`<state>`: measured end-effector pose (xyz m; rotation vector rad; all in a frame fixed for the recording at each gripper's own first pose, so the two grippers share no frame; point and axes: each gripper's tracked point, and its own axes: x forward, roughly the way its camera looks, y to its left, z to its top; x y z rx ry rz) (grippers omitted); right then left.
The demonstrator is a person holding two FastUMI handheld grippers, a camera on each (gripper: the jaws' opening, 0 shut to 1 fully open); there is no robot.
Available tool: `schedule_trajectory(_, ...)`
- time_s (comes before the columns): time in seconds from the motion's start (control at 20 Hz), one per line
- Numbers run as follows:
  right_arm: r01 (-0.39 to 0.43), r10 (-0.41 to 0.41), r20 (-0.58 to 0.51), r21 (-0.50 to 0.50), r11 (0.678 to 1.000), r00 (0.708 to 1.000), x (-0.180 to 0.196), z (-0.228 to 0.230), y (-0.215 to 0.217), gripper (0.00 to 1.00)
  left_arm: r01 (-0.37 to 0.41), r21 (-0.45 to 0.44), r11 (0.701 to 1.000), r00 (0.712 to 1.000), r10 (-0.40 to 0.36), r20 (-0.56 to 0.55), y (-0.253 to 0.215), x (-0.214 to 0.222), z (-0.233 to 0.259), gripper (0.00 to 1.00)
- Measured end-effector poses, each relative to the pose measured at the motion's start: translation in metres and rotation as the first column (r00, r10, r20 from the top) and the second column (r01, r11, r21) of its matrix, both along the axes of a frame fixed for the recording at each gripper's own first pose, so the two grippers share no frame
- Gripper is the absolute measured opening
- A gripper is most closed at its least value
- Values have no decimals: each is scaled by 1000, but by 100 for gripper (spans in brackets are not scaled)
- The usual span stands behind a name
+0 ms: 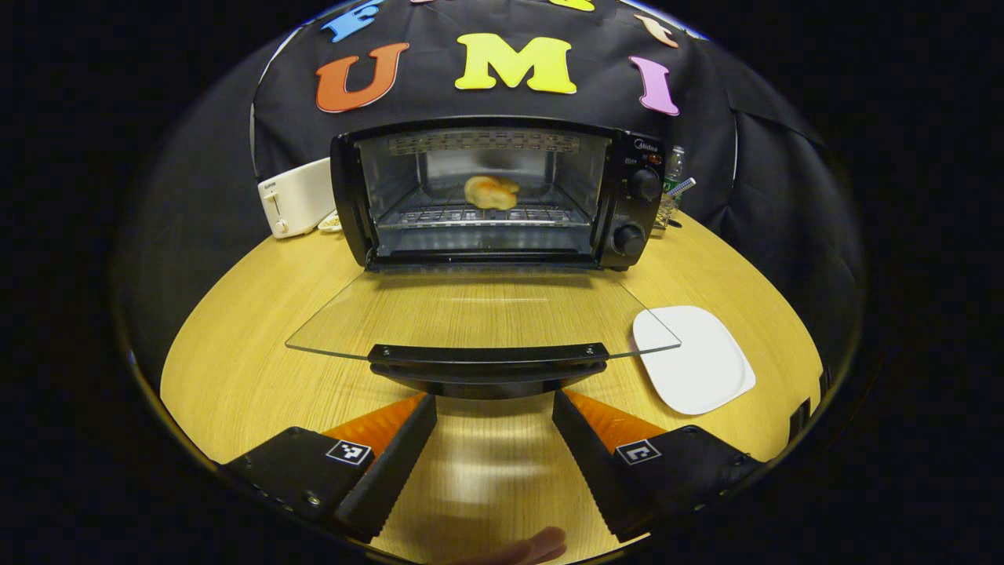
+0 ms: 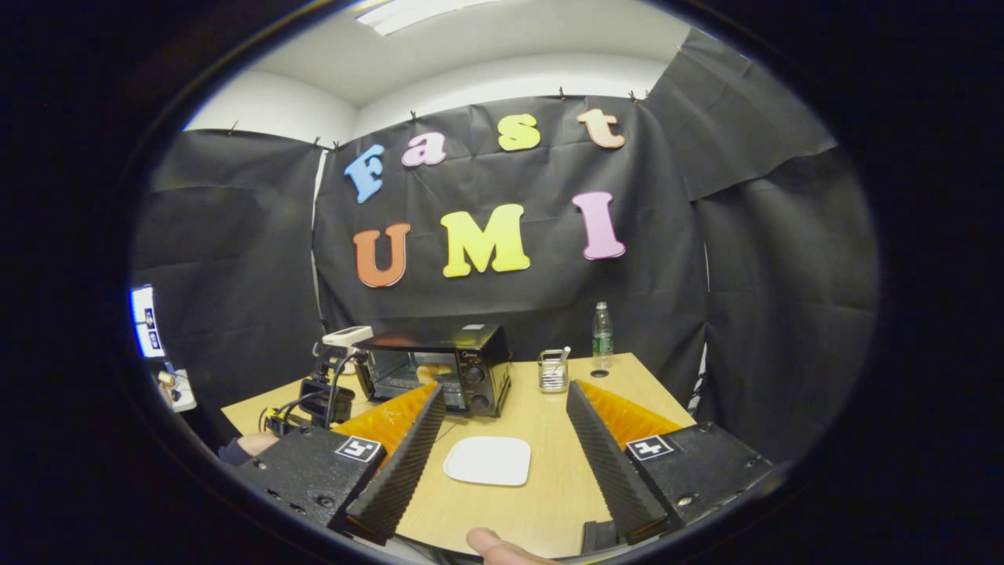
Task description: Open the electric oven with the left hand, put the food in, and close the electric oven.
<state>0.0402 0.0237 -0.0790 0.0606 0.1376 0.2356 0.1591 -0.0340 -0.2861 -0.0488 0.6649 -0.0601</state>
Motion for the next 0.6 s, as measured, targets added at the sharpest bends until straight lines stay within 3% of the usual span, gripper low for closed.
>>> schedule_trajectory(0.2, 2, -2, -4, -2, 1000, 1000, -1, -1, -2, 96, 1, -5, 1000, 999, -1, 43, 5, 6, 28, 98)
schedule_trajectory(0.6, 16, -16, -8, -5, 1000, 1000, 3, -3, -5, 96, -24, -14, 1000, 995, 25, 100, 18, 61, 77, 98)
